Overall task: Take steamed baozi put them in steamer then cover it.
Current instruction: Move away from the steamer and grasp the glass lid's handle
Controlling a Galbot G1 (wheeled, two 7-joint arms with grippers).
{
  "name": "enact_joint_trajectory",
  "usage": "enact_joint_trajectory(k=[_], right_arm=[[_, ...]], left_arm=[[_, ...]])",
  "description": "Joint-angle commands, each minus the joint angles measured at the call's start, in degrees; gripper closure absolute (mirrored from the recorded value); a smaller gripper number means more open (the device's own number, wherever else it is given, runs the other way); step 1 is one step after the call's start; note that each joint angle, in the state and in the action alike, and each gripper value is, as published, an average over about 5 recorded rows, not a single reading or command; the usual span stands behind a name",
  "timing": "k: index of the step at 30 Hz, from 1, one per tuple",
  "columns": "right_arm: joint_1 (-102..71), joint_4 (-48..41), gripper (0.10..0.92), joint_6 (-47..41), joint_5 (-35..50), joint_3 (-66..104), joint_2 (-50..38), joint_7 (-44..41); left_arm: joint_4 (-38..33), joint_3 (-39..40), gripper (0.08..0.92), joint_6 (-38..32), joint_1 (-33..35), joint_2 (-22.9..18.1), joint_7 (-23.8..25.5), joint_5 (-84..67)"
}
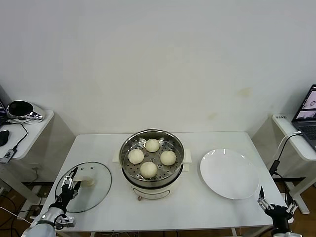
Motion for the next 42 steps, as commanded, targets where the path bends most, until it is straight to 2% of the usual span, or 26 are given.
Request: enact_joint_trajectory(k=[1,7,10,25,28,33,37,42], right_arm=[[-0.46,-0.32,0.203,0.11,-0.22,0.51,0.43,0.11],[-0.67,-0.38,0.203,0.29,-0.39,0.44,0.49,0.11],[-0.69,-0.57,0.203,0.29,-0.48,0.29,0.45,0.09],[-0.94,-0.37,0.203,0.54,-1.37,-0.45,0.76,-0.12],[-0.98,-0.23,0.203,0.6,-1.66,-0.68,0.73,-0.19],[-0.99,0.0,0.203,0.68,-2.5,-1.83,0.69,-0.26],[-0.99,0.19,0.203,0.77,-3.1,-2.86,0.48,-0.31],[-1.02,0.58,0.203,1.0,-3.57,-3.94,0.02,-0.41]], left_arm=[[5.44,1.16,0.177,-0.29,-5.1,0.53,-0.03,0.6],[6.14,1.37,0.178,-0.39,-5.56,0.34,0.16,-0.17],[6.52,1.28,0.208,-0.52,-5.94,0.15,0.16,-0.52],[6.45,1.65,0.628,-1.22,-5.45,0.33,-0.5,-4.15],[2.95,0.75,0.714,-1.08,-3.28,0.63,-1.32,-6.08],[-8.36,-3.28,0.84,2.46,4.61,1.14,-1.18,-10.04],[-16.51,-7.64,0.855,5.75,9.66,2.23,0.19,-12.52],[-26.27,-12.7,0.855,11.2,13.16,4.69,5.08,-17.33]])
